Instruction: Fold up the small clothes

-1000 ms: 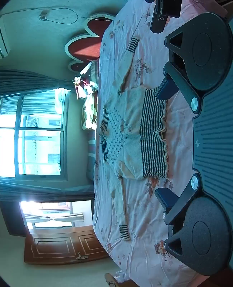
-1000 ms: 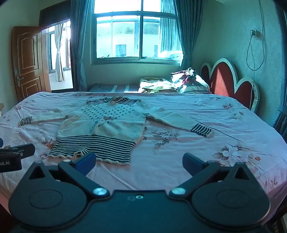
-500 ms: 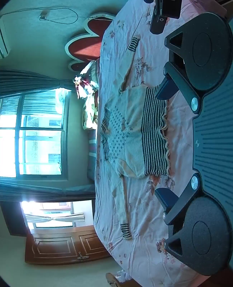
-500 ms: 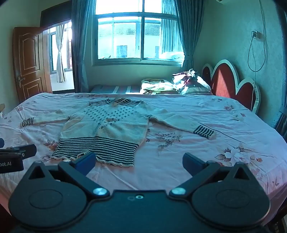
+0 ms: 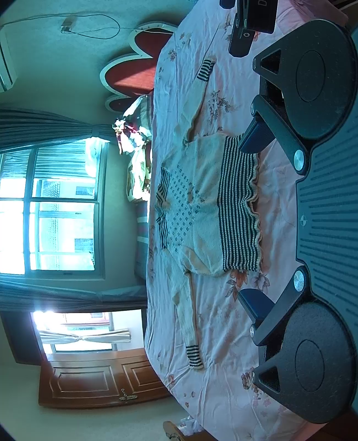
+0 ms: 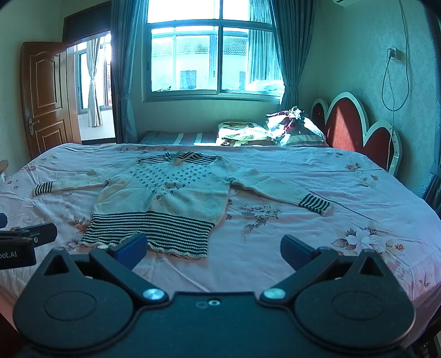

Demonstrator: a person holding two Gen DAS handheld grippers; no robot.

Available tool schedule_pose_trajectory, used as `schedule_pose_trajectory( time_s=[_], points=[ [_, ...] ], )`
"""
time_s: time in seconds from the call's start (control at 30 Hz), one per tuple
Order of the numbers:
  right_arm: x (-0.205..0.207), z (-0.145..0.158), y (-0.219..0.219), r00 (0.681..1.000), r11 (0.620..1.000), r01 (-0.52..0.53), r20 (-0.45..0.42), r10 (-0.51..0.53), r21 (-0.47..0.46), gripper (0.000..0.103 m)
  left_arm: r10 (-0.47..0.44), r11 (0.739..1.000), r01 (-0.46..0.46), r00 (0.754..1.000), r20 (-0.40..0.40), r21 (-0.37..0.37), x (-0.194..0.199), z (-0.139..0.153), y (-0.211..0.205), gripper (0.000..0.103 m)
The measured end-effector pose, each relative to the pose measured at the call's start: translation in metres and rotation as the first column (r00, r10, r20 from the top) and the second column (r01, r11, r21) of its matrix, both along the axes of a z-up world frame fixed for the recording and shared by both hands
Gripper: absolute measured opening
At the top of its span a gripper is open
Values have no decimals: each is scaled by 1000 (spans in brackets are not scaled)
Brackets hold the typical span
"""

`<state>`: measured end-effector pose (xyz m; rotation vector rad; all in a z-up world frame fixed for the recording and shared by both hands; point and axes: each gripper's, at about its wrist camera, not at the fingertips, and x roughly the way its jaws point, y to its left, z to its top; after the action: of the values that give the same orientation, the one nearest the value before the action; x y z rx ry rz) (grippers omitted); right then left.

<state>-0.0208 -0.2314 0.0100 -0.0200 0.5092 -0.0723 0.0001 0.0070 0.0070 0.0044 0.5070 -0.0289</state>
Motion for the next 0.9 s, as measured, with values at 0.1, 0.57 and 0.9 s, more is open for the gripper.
schedule_pose_trajectory(
  time_s=[0.1, 0.57, 0.9],
  points=[
    [-1, -2, -1, 1000, 1000, -1, 2, 1, 1, 102, 2, 1000, -2, 1000, 2, -4, 0, 1, 0, 103],
    [-1, -2, -3, 1000, 1000, 1, 5, -1, 2, 102, 2, 1000, -2, 1000, 2, -3, 1, -1, -2, 103],
    [-1, -3, -3, 1000, 1000, 2, 5, -2, 2, 102, 0, 1000, 0, 1000, 4, -2, 1, -1, -3, 103]
  ],
)
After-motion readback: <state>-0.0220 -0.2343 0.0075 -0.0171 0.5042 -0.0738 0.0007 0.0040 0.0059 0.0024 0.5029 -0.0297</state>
